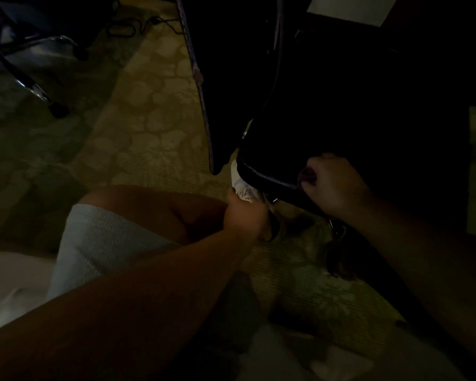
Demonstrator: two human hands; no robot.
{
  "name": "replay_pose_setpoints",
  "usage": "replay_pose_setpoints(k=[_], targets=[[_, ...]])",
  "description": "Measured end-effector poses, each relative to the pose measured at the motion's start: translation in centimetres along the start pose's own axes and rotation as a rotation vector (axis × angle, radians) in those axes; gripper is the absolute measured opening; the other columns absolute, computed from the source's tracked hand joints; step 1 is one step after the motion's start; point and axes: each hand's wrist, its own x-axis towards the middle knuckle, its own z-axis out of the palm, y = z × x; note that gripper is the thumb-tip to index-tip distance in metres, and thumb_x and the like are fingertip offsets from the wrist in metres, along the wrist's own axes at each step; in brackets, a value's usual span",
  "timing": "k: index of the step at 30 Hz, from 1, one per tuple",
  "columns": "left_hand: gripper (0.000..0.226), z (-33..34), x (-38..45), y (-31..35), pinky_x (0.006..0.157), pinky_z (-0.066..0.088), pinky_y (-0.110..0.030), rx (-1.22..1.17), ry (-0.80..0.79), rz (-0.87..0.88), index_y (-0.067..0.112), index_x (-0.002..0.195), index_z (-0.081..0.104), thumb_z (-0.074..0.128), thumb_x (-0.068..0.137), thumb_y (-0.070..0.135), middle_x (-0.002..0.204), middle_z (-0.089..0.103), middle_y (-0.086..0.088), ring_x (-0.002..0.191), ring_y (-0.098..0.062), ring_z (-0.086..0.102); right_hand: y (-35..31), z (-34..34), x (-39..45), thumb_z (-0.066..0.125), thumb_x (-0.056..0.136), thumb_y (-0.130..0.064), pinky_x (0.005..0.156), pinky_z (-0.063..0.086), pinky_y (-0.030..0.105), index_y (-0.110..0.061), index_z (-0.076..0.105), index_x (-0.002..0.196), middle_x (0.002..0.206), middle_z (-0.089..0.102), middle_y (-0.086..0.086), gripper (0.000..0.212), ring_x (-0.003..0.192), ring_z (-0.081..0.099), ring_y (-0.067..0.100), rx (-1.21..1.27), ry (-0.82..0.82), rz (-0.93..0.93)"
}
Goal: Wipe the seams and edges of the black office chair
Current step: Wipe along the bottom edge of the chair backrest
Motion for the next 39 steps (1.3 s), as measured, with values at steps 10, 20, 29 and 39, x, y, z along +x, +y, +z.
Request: replay_pose_setpoints(k=[10, 20, 29, 39], targets=[[0.125, 0.4, 1.5, -0.6, 0.094, 0.053, -0.060, -0.036, -0.121, 0.038, 0.057, 0.152, -0.005, 0.070, 0.056, 0.030, 0.141, 0.053, -0.024, 0.117, -0.049, 0.059, 0.3, 0.2, 0.2, 0.066, 0.091, -0.026, 0.072, 0.038, 0.028, -0.007, 0.064, 0.113, 0.116, 0.058, 0.015, 0.028, 0.103, 0.058, 0.032, 0.010, -0.020, -0.011], [0.087, -0.2, 1.4, 0.4, 0.072, 0.045, -0.044, -0.217, -0.192, 0.025, 0.051, 0.157, 0.003, 0.052, 0.098, 0.009, 0.089, 0.063, -0.002, 0.087, -0.036, 0.062, -0.3, 0.5, 0.1, 0.069, 0.089, -0.024, 0.074, 0.042, 0.031, -0.008, 0.065, 0.108, 0.112, 0.058, 0.012, 0.025, 0.101, 0.059, 0.031, -0.012, -0.090, -0.128], [0.054, -0.6, 1.2, 0.2, 0.066, 0.045, -0.035, -0.257, -0.240, -0.003, 0.032, 0.153, 0.034, 0.045, 0.101, 0.023, 0.121, 0.059, 0.005, 0.094, -0.025, 0.068, -0.2, 0.3, 0.2, 0.070, 0.088, -0.024, 0.077, 0.046, 0.033, -0.009, 0.065, 0.110, 0.113, 0.058, 0.012, 0.027, 0.100, 0.059, 0.029, 0.010, -0.097, -0.142], [0.079, -0.8, 1.2, 0.4, 0.078, 0.045, -0.042, -0.251, -0.184, -0.056, 0.050, 0.157, 0.008, 0.047, 0.097, 0.016, 0.129, 0.055, -0.006, 0.111, -0.032, 0.065, -0.4, 0.3, 0.5, 0.070, 0.088, -0.023, 0.074, 0.044, 0.033, -0.009, 0.066, 0.104, 0.108, 0.058, 0.011, 0.022, 0.097, 0.060, 0.030, 0.006, -0.107, -0.186]])
